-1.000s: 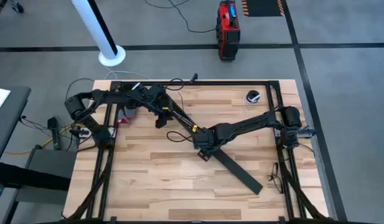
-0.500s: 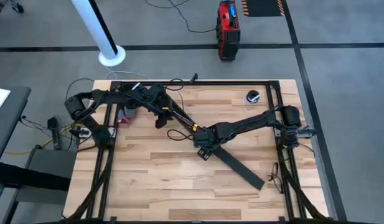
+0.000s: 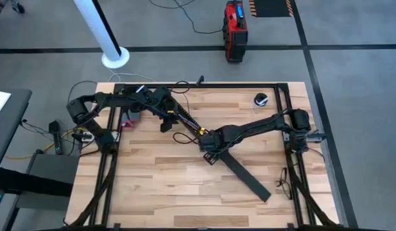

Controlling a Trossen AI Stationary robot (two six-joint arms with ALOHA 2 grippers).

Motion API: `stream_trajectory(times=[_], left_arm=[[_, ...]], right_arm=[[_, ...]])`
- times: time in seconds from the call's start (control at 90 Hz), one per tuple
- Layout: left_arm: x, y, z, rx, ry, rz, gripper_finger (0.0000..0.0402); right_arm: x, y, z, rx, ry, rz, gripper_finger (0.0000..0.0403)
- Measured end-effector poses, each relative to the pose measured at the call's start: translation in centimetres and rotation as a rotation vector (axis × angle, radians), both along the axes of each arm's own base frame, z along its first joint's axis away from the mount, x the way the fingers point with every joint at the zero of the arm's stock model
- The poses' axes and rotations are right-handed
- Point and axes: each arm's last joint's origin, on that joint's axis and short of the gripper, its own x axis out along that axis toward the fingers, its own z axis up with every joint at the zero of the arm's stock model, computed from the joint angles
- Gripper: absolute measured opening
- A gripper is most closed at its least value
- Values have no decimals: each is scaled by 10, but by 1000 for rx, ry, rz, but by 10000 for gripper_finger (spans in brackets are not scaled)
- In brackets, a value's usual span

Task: Ziptie cables
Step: Close the black cable duct

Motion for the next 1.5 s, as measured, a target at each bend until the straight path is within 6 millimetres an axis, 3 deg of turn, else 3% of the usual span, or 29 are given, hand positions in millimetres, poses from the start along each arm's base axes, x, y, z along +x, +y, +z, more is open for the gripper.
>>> stream_trajectory(times=[1.5], left_arm=[[-2,-1,-1,-6,30,10,101]], right_arm=[[-7,-16,-15,188,40,11,237]])
